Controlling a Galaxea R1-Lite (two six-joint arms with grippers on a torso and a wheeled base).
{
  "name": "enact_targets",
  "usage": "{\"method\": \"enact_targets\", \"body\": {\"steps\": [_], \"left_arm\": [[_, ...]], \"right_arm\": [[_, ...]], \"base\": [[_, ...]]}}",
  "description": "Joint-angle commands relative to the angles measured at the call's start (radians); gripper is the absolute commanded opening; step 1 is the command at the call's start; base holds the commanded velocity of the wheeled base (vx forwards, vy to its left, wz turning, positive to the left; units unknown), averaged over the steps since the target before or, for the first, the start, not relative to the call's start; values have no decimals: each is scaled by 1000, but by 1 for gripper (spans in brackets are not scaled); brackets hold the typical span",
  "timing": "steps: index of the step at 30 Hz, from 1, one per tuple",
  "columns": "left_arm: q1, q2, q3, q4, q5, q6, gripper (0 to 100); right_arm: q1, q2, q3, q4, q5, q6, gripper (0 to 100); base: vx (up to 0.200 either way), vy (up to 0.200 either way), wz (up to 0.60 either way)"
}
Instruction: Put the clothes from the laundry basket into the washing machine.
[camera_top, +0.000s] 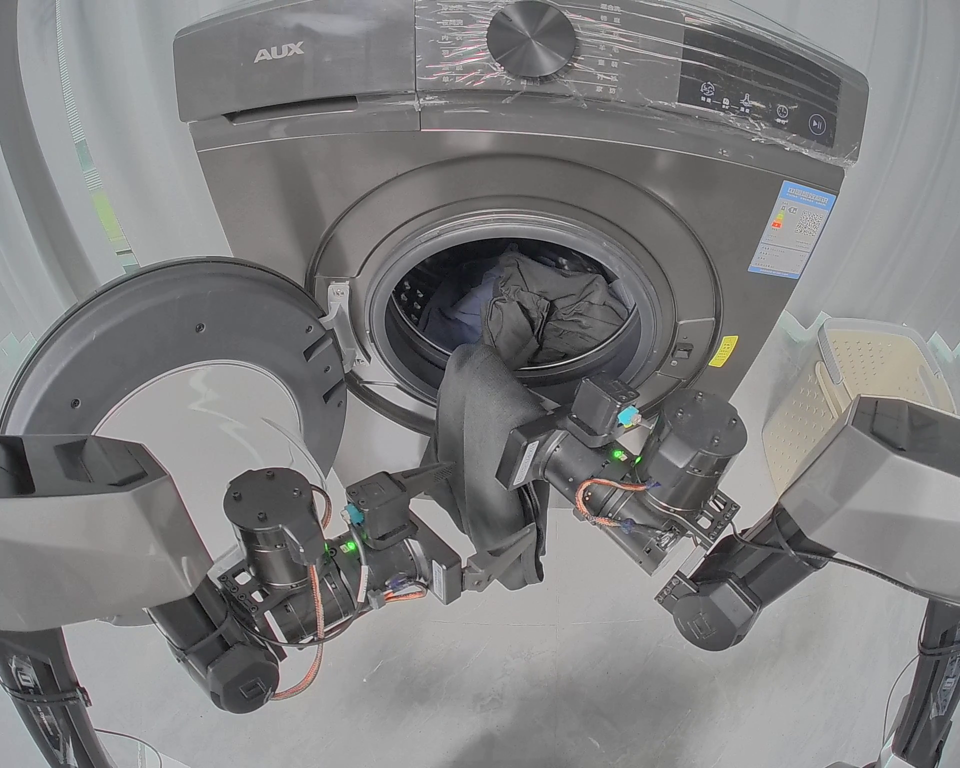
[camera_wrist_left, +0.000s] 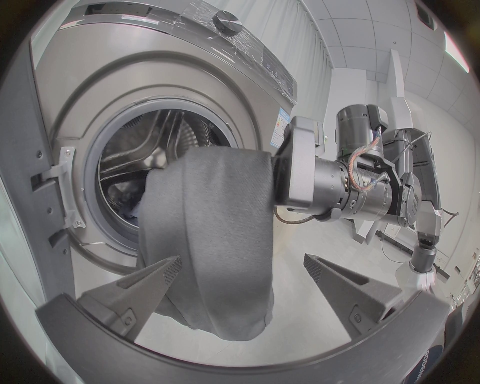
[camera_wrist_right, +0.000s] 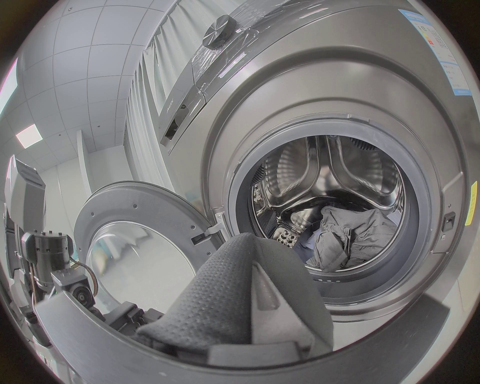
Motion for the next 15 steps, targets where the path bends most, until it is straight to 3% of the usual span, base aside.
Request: {"method": "enact_targets", "body": {"steps": [1,5,8,12,15], "left_arm": [[-19,44,-27,-1,0,0,100],[-18,87,-70,-1,11,0,100],[-8,115,-111,-1,58,-5,100],[4,123,-173,1,98,-48,100],[15,135,-202,1,103,-49,100]], "right_arm": [[0,1,-1,-1,-1,0,0],[0,-5,2,-1,-2,2,0],[0,-12,11,-1,-4,3,0],[11,-38,32,0,-22,3,0],[23,-57,57,2,-24,6,0]], "base": [[0,0,0],[0,0,0],[0,0,0],[0,0,0],[0,0,0]]}}
